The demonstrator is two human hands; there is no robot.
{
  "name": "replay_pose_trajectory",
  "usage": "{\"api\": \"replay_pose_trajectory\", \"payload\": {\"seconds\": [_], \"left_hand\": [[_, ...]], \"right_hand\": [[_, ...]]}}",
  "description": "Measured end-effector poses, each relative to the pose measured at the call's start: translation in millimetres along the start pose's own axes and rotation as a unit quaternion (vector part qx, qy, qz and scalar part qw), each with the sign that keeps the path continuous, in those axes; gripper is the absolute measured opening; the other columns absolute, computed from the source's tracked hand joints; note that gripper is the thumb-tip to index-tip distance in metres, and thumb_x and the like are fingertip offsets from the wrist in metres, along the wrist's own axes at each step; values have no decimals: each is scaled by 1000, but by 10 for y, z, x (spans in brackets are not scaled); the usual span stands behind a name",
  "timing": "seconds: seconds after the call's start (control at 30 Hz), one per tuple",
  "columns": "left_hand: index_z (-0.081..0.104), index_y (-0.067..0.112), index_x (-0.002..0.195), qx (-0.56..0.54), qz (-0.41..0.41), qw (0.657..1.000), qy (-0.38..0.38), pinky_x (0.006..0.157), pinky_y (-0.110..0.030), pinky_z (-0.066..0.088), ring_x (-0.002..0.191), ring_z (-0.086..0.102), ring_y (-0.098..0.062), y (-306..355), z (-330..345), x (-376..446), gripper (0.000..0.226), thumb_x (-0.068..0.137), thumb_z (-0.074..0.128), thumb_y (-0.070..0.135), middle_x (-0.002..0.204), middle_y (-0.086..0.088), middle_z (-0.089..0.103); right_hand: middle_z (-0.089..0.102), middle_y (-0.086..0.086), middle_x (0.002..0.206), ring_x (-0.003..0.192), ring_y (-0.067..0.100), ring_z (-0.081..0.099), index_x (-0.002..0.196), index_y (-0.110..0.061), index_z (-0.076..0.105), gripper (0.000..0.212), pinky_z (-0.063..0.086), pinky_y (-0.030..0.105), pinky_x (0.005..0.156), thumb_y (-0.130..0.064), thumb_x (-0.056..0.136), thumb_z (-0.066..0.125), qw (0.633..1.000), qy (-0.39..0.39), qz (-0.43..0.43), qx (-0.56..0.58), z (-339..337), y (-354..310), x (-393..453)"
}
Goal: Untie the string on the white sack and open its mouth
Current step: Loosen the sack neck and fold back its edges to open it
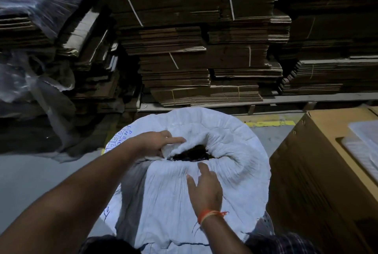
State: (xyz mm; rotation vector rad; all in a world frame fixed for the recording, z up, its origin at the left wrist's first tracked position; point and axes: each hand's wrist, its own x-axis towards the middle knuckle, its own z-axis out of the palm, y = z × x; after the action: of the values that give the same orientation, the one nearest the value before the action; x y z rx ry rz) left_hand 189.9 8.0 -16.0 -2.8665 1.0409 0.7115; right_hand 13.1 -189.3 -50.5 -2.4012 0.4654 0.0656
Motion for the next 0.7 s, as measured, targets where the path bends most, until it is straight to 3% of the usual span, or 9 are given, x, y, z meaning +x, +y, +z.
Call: {"api": "replay_pose_trajectory", "payload": {"seconds": [0.1,0.2,0.33,0.5,0.7], "left_hand": [[49,46,147,82,14,996,16,83,-35,52,111,64,-27,95,15,140,61,91,68,31,129,-1,56],[65,41,129,26,-39,995,86,84,-36,54,109,65,-28,72,-61,251,40,92,63,26,120,-1,62],[63,41,118,-82,-151,964,202,87,-44,56,104,66,-36,-89,-107,370,36,88,62,21,113,-4,61],[67,32,122,-137,-238,915,295,88,-42,55,103,66,-41,-194,-103,489,36,91,61,13,116,-14,61],[67,29,119,-186,-309,866,346,82,-40,50,99,66,-44,-287,-66,491,37,88,58,11,113,-16,63]], "right_hand": [[69,-1,105,101,18,68,118,-29,67,28,54,30,81,-43,97,57,998,-35,-14,-42,-16,65,103],[59,-5,84,84,16,63,84,-28,60,16,36,26,59,-34,98,56,994,-64,-16,-84,-69,103,100],[49,-6,73,70,14,48,74,-23,45,27,22,14,50,-31,98,55,995,-50,-1,-90,-213,161,-42],[43,-2,62,64,12,44,62,-21,36,39,30,21,54,-31,93,57,993,-76,3,-91,-442,313,-244],[49,-1,66,67,7,48,64,-19,44,36,31,10,57,-40,89,60,973,-185,3,-139,-773,566,-361]]}}
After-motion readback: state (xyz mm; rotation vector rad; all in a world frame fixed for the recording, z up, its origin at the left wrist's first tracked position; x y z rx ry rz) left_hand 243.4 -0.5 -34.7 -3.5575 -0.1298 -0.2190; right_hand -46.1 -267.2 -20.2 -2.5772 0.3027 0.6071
